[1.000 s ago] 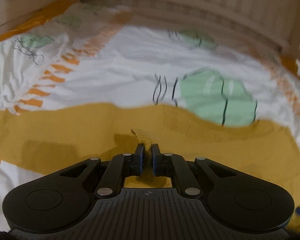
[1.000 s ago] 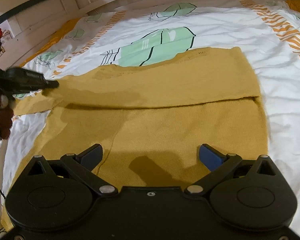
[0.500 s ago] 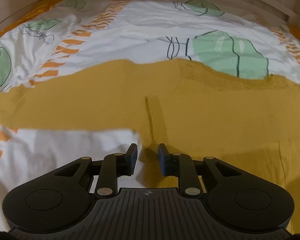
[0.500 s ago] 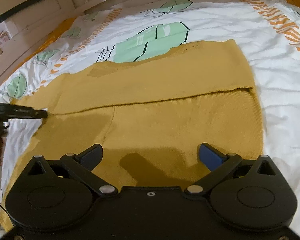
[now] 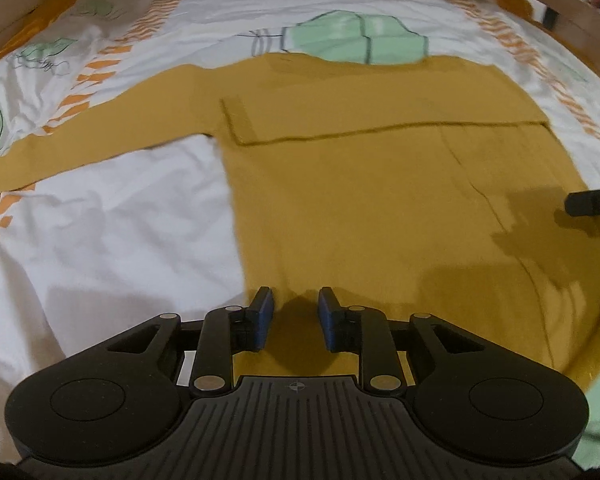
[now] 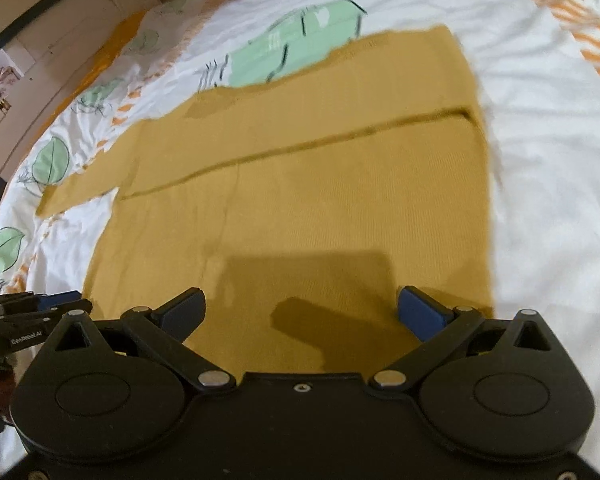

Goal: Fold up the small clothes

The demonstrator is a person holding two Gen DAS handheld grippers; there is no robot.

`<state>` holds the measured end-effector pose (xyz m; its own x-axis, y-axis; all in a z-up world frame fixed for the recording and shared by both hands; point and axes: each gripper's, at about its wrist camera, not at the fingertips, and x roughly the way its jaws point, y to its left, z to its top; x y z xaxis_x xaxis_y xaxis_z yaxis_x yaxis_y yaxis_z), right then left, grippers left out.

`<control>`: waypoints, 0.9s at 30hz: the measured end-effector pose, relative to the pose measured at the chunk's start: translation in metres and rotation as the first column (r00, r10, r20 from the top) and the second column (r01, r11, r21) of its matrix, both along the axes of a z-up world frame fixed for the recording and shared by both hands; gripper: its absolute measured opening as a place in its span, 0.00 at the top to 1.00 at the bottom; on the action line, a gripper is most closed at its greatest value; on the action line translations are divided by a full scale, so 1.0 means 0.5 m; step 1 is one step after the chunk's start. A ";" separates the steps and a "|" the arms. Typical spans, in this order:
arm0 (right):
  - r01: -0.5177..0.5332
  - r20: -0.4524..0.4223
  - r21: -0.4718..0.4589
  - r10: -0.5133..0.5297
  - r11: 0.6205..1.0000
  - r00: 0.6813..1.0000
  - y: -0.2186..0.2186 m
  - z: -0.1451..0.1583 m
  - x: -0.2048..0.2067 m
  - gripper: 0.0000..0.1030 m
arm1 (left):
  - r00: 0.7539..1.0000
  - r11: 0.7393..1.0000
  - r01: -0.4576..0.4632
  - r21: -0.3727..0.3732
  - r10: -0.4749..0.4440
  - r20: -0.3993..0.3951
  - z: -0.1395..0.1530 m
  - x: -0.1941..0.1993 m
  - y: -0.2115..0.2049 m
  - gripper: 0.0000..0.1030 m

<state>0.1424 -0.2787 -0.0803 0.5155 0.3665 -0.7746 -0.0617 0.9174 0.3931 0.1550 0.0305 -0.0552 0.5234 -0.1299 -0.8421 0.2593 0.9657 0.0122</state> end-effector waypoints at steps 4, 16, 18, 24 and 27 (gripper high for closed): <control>-0.028 -0.065 0.032 0.030 0.999 0.997 -0.013 0.003 -0.046 0.01 | 0.999 0.999 0.029 -0.037 -0.030 -0.030 -0.005 -0.031 -0.006 0.76; -0.342 -0.224 0.048 0.344 0.939 0.912 0.038 0.077 -0.201 0.01 | 0.989 0.992 0.118 -0.042 -0.122 -0.089 -0.014 -0.117 0.009 0.74; -0.383 -0.253 0.046 0.382 0.922 0.889 0.052 0.079 -0.219 0.01 | 0.984 0.989 0.140 -0.045 -0.144 -0.104 -0.016 -0.133 0.013 0.72; -0.330 -0.111 0.023 0.330 0.944 0.937 0.065 0.141 -0.208 0.01 | 0.973 0.982 0.178 -0.061 -0.185 -0.139 -0.010 -0.167 0.025 0.71; -0.257 0.007 -0.010 0.257 0.966 0.966 0.071 0.160 -0.185 0.01 | 0.970 0.982 0.180 -0.064 -0.188 -0.153 -0.011 -0.174 0.027 0.71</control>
<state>0.0499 -0.2431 -0.0001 0.4109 0.4807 -0.7746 -0.2992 0.8737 0.3835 0.0680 0.0441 -0.0607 0.3482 -0.2552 -0.9020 0.4275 0.8996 -0.0895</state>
